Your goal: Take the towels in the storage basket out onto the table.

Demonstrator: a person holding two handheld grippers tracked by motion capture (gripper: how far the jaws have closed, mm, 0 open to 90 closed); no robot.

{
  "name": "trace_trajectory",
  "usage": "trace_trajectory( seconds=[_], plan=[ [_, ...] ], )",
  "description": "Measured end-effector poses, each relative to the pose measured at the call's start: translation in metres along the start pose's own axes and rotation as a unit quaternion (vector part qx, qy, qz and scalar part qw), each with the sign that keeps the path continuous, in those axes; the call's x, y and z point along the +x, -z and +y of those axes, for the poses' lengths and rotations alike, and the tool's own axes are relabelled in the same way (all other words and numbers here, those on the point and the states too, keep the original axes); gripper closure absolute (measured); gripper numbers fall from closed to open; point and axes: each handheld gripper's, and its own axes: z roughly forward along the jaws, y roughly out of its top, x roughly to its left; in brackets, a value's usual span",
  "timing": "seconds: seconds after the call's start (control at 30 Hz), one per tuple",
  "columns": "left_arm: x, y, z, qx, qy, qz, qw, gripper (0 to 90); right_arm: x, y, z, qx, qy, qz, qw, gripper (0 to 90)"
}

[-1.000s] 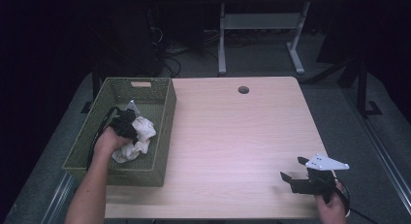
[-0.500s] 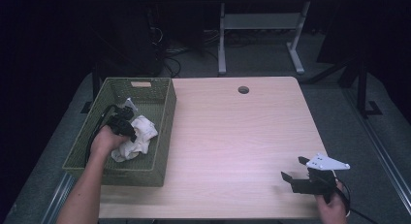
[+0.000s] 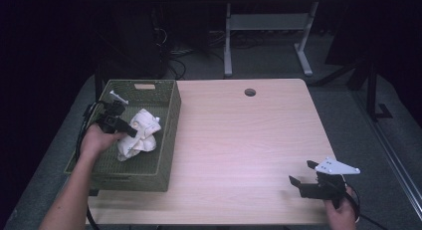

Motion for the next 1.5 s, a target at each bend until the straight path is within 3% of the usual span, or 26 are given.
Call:
trace_trajectory(
  seconds=[0.23, 0.37, 0.53, 0.77, 0.97, 1.03, 1.5],
  plan=[
    [0.002, 0.020, -0.005, -0.040, 0.012, -0.032, 0.9986, 76.9, 0.000, 0.001, 0.000, -0.002, -0.001, 0.000, 1.0000, 13.9],
    [0.002, 0.029, -0.009, -0.064, 0.019, -0.061, 0.9959, 76.9, 0.001, 0.001, 0.001, -0.003, -0.003, -0.002, 1.0000, 13.9],
    [0.005, 0.037, -0.012, -0.076, 0.022, -0.076, 0.9940, 76.9, 0.001, 0.002, 0.001, -0.004, -0.004, -0.002, 1.0000, 13.9],
    [0.007, 0.045, -0.016, -0.097, 0.029, -0.107, 0.9891, 76.9, 0.001, 0.003, 0.001, -0.008, -0.005, -0.005, 0.9999, 13.9],
    [0.003, 0.048, -0.016, -0.094, 0.013, -0.105, 0.9900, 76.7, 0.000, 0.003, 0.002, -0.007, -0.006, -0.006, 0.9999, 13.9],
    [0.003, 0.051, -0.016, -0.099, 0.014, -0.114, 0.9885, 76.7, 0.000, 0.003, 0.001, -0.007, -0.005, -0.007, 0.9999, 13.9],
    [0.000, 0.061, -0.018, -0.111, 0.010, -0.126, 0.9857, 76.7, 0.000, 0.004, 0.002, -0.010, -0.006, -0.008, 0.9999, 13.8]
  ],
)
